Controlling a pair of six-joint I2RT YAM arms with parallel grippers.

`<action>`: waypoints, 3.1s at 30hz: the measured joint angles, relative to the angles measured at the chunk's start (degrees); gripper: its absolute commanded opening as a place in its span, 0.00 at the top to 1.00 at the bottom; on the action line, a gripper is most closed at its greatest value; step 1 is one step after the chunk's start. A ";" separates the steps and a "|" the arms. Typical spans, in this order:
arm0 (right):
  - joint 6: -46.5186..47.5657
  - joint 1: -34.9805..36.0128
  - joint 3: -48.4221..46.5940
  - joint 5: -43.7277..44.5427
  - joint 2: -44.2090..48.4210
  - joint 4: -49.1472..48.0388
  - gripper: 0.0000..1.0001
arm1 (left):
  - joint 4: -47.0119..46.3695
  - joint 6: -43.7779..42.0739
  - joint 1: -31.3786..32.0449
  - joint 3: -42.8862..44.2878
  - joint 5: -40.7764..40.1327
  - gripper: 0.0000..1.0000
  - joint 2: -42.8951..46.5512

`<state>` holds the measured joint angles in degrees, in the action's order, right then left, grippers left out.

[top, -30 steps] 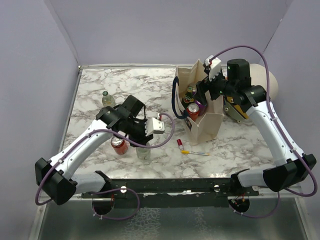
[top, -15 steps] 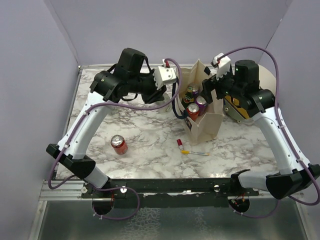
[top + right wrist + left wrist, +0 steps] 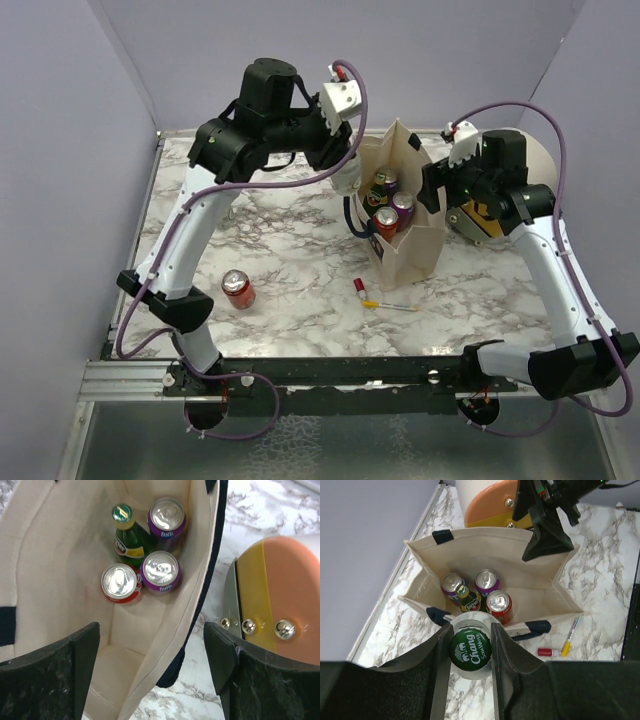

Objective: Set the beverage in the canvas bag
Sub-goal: Place the drink in the canvas bag.

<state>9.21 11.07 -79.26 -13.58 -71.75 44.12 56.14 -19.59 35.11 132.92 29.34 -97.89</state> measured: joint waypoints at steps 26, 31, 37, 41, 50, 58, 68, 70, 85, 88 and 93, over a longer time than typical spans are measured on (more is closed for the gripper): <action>6.21 -1.33 4.44 -2.67 4.46 11.96 0.15 | -18.88 10.95 7.34 -3.69 -5.09 1.00 -12.83; 8.35 -1.33 4.46 -2.80 4.81 14.03 0.14 | -21.20 11.93 8.17 -3.74 -4.87 1.00 -14.84; 10.40 -1.40 6.56 -2.80 6.88 15.17 0.14 | -24.33 12.68 9.66 -3.74 -3.78 1.00 -16.52; 11.06 -1.42 7.76 -2.78 7.63 15.52 0.14 | -26.38 12.96 10.03 -4.28 -2.40 1.00 -17.79; 11.02 -1.42 7.98 -2.80 7.67 15.56 0.15 | -28.17 13.53 11.19 -6.01 0.20 1.00 -19.41; 10.10 -1.42 8.26 -3.08 7.69 15.54 0.20 | -29.44 13.55 12.28 -8.39 1.36 1.00 -19.91; 9.07 -1.42 8.96 -3.23 8.76 15.56 0.34 | -38.75 13.25 11.89 -18.62 4.74 1.00 -20.55; 8.90 -1.42 8.96 -3.23 8.81 15.63 0.39 | -39.78 13.20 11.89 -20.81 5.14 1.00 -20.55; 8.44 -1.42 8.96 -3.28 8.74 15.85 0.60 | -45.29 9.25 11.28 -25.90 6.86 1.00 -20.55; 8.39 -1.42 8.96 -3.26 8.66 15.85 0.61 | -44.54 8.35 11.13 -26.47 7.41 1.00 -20.65; 8.39 -1.44 8.87 -3.26 8.02 15.85 0.64 | -44.48 7.15 11.08 -26.47 8.20 1.00 -21.22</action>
<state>17.61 9.63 -70.39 -16.84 -63.72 59.96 11.66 -12.45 46.19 106.45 37.54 -119.11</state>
